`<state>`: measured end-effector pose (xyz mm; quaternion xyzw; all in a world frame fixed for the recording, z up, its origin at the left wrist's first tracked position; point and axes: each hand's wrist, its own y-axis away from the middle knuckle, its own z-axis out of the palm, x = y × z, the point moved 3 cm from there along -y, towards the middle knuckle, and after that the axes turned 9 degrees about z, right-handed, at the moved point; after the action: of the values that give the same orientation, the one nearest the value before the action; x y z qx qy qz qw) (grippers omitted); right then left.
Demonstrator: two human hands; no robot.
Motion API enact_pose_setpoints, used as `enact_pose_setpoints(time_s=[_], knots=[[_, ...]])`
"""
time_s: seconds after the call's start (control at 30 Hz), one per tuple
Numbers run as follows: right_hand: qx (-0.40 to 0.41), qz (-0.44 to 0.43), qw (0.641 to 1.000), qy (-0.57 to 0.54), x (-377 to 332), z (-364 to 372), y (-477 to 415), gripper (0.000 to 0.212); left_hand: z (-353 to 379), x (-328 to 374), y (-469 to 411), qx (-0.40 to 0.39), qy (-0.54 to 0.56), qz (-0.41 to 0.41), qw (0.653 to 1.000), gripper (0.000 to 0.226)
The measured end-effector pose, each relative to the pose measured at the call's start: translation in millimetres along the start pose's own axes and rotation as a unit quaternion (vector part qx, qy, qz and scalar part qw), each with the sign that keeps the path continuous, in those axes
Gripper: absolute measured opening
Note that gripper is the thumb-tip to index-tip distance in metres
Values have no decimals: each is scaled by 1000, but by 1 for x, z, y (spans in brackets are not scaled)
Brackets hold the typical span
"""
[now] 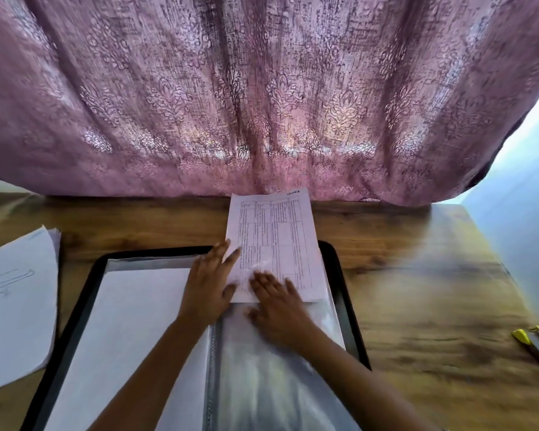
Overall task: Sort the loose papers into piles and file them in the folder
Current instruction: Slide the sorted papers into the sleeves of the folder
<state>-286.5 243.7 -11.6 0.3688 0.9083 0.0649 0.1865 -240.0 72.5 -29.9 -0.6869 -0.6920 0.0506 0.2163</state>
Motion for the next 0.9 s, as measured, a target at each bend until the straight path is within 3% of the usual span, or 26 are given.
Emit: enact_pose_setpoints(time_s=[0.1,0.17,0.2,0.27,0.33,0.37,0.5,0.57,0.63,0.73,0.9], knots=[[49,136,990,1,63,-3,-1,99,2,-5,4,44,36,-85,995,54],[50,229,972,15,76,-14,-2,84,-6,-10,-4,56,51,-139,987,49],[61,217,974,6,64,-17,-5,78,-10,-12,-9,50,53,-154,985,45],[75,73,994,-22,24,-11,-7,77,-11,-19,-16,31,69,-163,984,36],[47,-55,997,7,5,8,-5,92,-9,-26,-17,31,92,-162,982,27],[37,-50,998,14,17,12,-6,101,-8,-29,-17,32,99,-160,982,22],[109,143,984,12,90,-8,-30,116,-9,-35,-22,8,118,-183,976,5],[126,192,972,47,98,-25,-51,96,-9,-41,-28,-19,120,-191,974,13],[155,178,970,59,89,-38,-79,74,-10,-45,-33,-33,130,-198,971,19],[174,96,979,48,63,-52,-125,63,-9,-47,-33,-15,133,-200,971,18],[103,28,994,6,39,-66,-207,54,-6,-48,-31,23,114,-195,974,15]])
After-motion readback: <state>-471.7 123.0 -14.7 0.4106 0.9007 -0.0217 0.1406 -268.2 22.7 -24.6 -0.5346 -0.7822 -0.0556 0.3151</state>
